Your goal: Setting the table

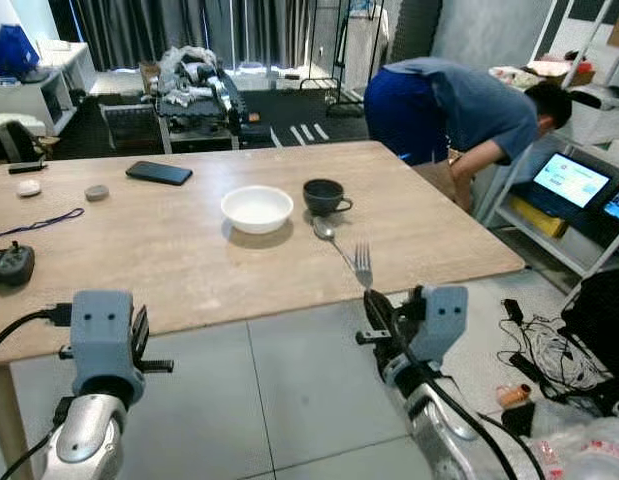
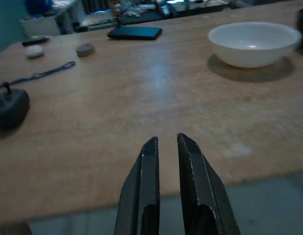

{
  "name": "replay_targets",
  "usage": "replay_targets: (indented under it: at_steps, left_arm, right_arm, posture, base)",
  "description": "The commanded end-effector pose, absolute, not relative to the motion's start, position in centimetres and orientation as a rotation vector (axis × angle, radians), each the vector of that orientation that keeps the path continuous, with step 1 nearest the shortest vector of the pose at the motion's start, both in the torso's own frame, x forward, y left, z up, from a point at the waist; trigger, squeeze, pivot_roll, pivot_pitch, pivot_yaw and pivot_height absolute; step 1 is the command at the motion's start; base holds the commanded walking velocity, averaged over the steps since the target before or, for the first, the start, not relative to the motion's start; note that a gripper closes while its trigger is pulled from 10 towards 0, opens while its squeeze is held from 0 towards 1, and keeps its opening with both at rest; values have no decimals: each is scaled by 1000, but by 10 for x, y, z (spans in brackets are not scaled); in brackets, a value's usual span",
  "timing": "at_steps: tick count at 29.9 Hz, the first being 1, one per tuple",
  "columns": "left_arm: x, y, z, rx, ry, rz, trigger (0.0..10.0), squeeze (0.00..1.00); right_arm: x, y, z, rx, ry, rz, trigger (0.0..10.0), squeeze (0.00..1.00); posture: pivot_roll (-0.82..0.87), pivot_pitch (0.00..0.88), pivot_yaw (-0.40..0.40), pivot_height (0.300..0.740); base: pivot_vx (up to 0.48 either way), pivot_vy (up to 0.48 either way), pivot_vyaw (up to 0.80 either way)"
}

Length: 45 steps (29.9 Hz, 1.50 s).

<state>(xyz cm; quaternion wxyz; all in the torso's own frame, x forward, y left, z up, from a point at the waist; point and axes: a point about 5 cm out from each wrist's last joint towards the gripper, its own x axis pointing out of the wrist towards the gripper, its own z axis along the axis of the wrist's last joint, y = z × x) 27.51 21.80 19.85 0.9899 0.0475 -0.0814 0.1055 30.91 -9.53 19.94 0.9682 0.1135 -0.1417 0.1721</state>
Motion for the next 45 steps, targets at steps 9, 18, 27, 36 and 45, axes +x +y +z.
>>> replay_targets:
  at_steps: [9, 18, 27, 36, 45]
  left_arm:
    - [275, 215, 193, 104, -140, 204, 10000, 0]
    - [275, 215, 193, 108, -140, 201, 10000, 0]
    - [274, 211, 193, 111, -140, 169, 10000, 0]
    - [273, 207, 192, 106, -130, 118, 10000, 0]
    - [271, 207, 190, 96, -107, 61, 10000, 0]
  right_arm:
    - [308, -105, 195, 212, -279, 308, 10000, 0]
    - [309, -109, 195, 232, -277, 279, 10000, 0]
    - [312, -116, 195, 248, -271, 231, 10000, 0]
    - [321, -142, 191, 135, -239, 94, 10000, 0]
    - [326, -166, 202, -44, -201, 19, 10000, 0]
  posture:
    - [106, 119, 53, 740]
    - [106, 121, 55, 740]
    - [107, 120, 56, 740]
    - [108, 121, 56, 740]
    - [104, 126, 52, 740]
  base:
    - [480, 0, 348]
    - [480, 0, 699]
    - [323, 0, 0]
    - [0, 0, 0]
    - [0, 0, 0]
